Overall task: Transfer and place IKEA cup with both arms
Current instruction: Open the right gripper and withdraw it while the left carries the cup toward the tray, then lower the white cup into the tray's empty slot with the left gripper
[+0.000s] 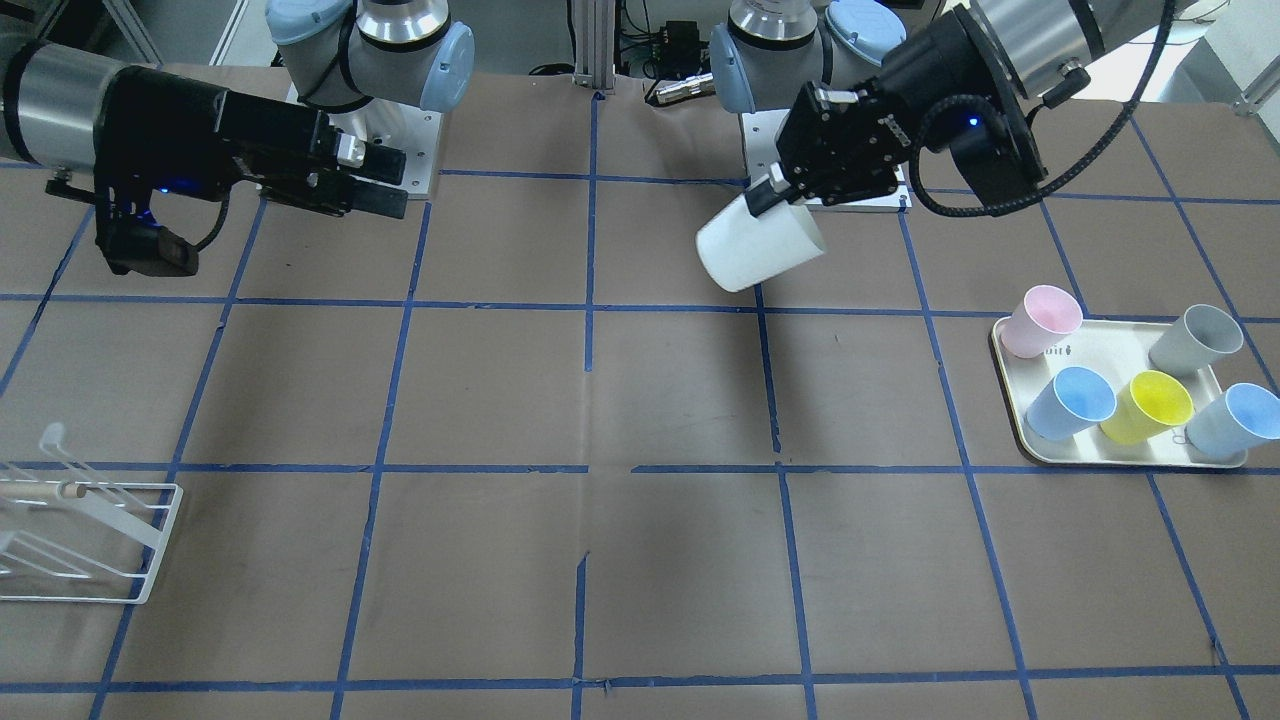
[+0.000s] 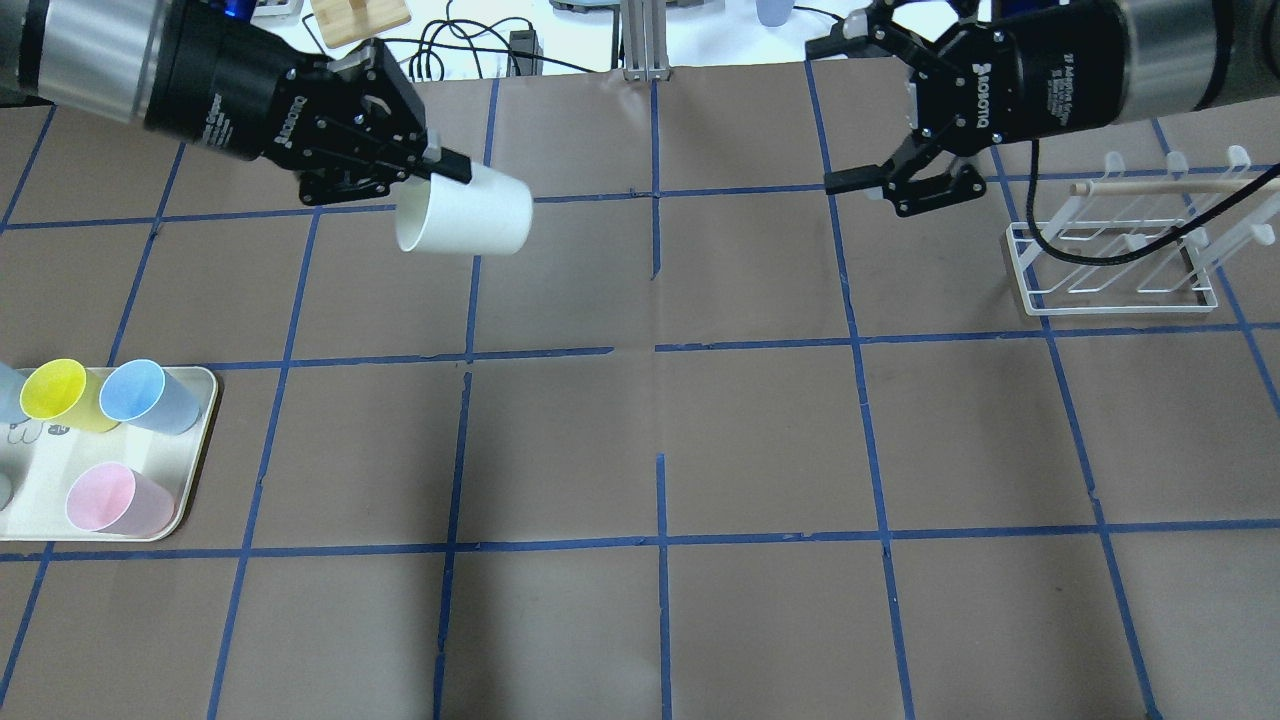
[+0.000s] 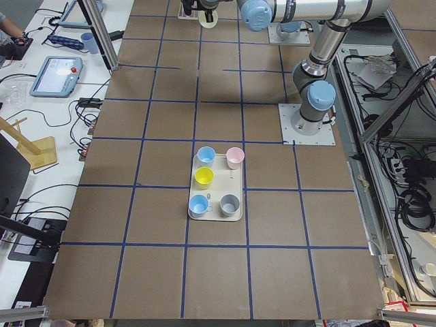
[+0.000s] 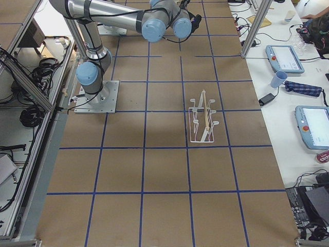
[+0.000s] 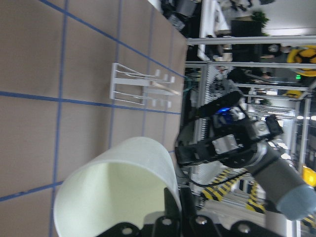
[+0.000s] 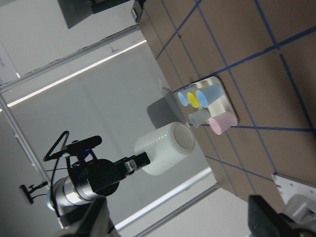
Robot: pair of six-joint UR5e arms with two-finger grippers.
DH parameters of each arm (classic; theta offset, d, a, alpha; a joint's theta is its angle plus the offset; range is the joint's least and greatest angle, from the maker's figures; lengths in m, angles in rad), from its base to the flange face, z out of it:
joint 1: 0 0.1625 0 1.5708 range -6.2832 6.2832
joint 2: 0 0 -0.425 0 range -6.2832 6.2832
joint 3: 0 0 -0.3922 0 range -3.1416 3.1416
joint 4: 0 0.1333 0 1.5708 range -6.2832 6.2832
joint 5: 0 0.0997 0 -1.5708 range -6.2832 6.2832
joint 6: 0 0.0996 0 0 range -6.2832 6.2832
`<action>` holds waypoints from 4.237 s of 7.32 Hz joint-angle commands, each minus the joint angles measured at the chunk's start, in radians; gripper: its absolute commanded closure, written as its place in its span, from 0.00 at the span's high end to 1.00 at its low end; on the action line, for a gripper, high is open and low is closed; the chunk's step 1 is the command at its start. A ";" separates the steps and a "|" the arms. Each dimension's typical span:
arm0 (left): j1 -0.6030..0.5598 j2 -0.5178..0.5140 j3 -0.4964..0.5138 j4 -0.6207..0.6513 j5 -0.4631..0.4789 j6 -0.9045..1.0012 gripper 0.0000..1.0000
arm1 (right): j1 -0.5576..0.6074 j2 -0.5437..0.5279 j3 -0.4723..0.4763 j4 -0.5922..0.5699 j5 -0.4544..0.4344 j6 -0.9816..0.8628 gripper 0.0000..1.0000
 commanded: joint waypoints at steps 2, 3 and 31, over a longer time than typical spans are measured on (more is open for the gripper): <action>0.081 0.001 -0.030 0.011 0.610 0.252 0.00 | -0.007 -0.065 0.003 -0.320 -0.437 0.352 1.00; 0.211 0.000 -0.036 0.014 0.685 0.377 0.00 | 0.011 -0.087 0.003 -0.342 -0.535 0.378 1.00; 0.322 -0.013 -0.033 0.106 0.723 0.693 0.99 | 0.274 -0.177 0.155 -0.629 -1.051 0.525 1.00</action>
